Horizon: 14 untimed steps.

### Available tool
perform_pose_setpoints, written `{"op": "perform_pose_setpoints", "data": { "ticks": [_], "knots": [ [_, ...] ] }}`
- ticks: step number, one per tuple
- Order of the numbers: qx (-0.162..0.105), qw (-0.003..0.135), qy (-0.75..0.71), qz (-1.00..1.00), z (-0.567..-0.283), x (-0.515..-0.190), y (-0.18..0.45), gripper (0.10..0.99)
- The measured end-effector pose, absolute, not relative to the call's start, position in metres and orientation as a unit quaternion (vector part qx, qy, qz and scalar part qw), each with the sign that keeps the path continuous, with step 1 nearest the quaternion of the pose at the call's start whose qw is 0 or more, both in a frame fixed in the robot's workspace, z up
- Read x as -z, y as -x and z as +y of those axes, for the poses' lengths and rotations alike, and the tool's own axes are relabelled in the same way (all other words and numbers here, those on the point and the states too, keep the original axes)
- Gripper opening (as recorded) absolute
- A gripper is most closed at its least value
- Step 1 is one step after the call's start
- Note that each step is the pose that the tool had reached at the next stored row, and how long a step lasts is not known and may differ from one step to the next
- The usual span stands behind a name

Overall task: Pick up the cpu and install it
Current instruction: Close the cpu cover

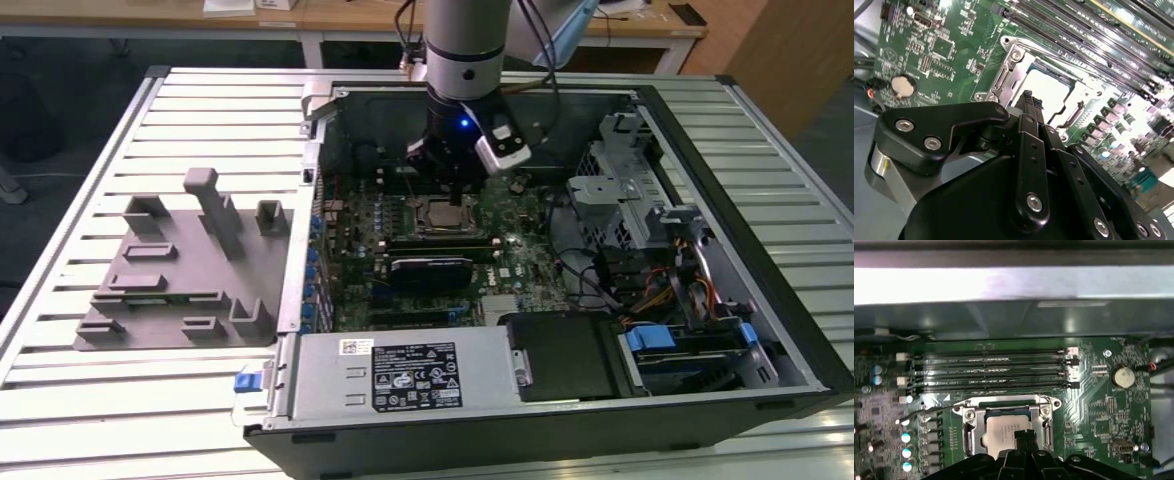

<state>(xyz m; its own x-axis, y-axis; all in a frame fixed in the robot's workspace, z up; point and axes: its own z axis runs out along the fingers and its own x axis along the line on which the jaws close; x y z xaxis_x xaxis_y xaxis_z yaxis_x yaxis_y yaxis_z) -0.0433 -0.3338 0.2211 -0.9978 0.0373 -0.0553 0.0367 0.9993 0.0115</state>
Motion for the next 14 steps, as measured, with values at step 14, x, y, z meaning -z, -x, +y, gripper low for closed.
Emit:
{"op": "perform_pose_setpoints", "data": {
  "ticks": [14],
  "knots": [
    [-0.005, 0.028, -0.019, 0.999, -0.3346, -0.2199, 0.0437, 0.106]
  ]
}}
